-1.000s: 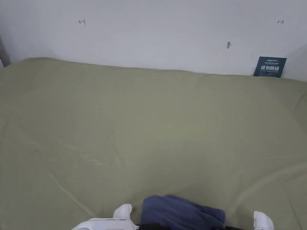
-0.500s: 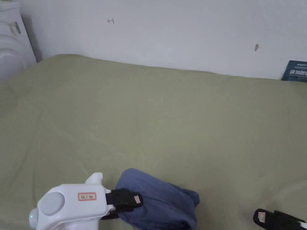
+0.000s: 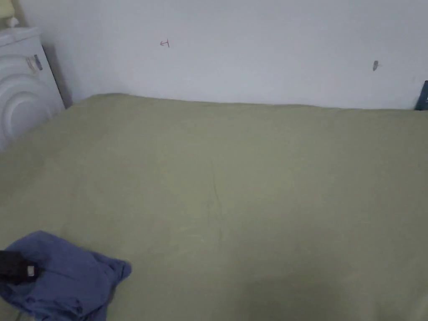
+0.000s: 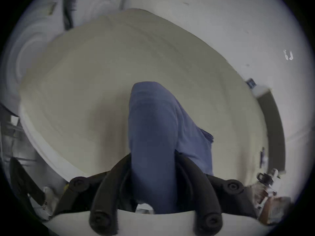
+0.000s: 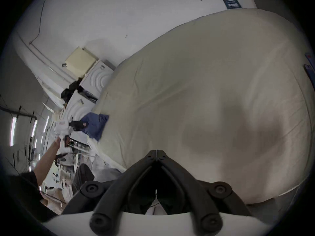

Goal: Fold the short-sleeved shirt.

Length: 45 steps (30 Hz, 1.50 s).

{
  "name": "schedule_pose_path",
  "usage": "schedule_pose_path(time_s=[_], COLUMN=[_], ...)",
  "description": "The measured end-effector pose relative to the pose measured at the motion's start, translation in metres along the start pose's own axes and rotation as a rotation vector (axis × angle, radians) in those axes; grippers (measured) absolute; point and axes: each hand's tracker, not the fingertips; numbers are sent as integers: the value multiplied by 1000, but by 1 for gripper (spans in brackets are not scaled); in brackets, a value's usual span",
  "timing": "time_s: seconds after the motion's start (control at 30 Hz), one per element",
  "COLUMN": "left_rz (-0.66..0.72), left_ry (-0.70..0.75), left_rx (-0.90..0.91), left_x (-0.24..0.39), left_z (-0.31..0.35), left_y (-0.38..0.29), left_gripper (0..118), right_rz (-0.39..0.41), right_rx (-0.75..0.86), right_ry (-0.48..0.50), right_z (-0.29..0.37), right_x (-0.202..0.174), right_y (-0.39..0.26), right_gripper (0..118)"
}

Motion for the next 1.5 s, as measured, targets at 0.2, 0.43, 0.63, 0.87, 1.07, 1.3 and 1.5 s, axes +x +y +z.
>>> schedule_pose_path(time_s=[0.2, 0.43, 0.63, 0.87, 1.07, 1.3, 1.5], left_rz=[210, 250, -72, -243, -322, -441, -485], left_ry=[52, 179, 389, 54, -69, -50, -93], left_rx=[25, 119, 478, 722, 790, 803, 884], left_x=[-45, -49, 59, 212, 309, 369, 375], left_z=[-28, 39, 116, 138, 117, 108, 108], left_y=[-22, -56, -103, -159, -175, -194, -208], left_gripper=[108, 105, 50, 0, 0, 6, 118], right_rz=[0, 118, 255, 478, 503, 372, 441], right_rx=[-10, -32, 104, 514, 699, 728, 726], right_ry=[-1, 0, -57, -443, -459, -578, -582], right_z=[5, 22, 64, 112, 125, 114, 105], right_x=[-5, -21, -38, -90, -102, -89, -84], right_y=[-7, -15, -8, 20, 50, 59, 54], right_gripper=[0, 0, 0, 0, 0, 5, 118])
